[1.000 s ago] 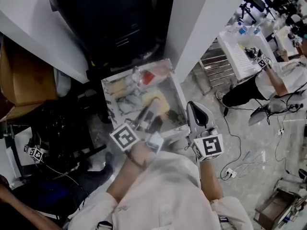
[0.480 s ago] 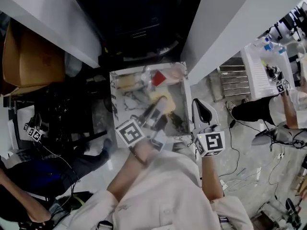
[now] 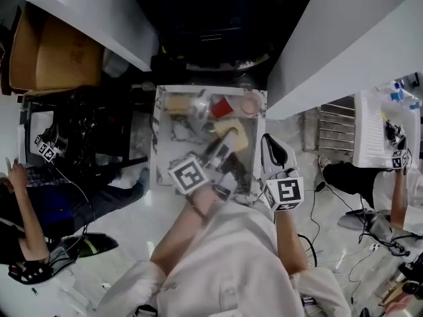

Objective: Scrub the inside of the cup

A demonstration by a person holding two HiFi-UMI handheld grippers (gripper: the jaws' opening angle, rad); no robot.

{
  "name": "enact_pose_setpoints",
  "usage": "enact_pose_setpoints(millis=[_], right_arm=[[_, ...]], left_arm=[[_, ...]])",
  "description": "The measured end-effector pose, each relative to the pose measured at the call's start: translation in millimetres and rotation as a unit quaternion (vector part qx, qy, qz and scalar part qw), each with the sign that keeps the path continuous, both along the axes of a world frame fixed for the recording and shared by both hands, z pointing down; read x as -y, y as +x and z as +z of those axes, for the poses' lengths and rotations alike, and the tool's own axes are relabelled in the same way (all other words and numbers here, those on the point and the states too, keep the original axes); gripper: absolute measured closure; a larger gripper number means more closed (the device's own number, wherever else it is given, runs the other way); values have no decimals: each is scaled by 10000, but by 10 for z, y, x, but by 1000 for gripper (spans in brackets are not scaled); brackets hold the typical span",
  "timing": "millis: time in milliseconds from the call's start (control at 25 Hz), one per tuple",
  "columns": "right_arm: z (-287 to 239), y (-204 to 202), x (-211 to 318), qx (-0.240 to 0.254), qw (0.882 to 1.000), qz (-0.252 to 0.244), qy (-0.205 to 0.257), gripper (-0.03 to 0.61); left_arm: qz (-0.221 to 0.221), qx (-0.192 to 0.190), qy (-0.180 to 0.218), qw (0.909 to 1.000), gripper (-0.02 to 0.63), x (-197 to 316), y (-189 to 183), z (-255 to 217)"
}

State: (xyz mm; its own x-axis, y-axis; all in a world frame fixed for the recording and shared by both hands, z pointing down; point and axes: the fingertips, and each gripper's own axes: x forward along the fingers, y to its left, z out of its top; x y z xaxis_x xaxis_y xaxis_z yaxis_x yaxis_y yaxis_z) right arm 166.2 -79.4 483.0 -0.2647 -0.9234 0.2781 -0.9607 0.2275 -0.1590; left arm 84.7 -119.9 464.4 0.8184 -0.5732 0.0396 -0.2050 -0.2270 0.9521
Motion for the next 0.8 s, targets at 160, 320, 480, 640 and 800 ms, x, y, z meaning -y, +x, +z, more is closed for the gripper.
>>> enact_pose_setpoints(millis=[160, 320, 480, 640, 800], right_arm=[[159, 21, 160, -11, 9994, -329, -86, 578], [324, 48, 319, -95, 9984, -536, -128, 578], [514, 71, 470, -180, 9972, -706, -190, 577], [790, 69, 615, -471, 9942, -882, -388, 574], [1042, 129, 768, -701, 9926, -852, -516, 485]], left_arm=[[-244, 194, -61, 9995, 591, 73, 89, 205], [-428, 361, -63, 9984, 590, 129, 148, 400], [-622, 406, -115, 9972, 589, 164, 176, 561], [-755, 418, -232, 9960, 589, 189, 172, 689], [-840, 480, -289, 9949, 589, 202, 140, 764]])
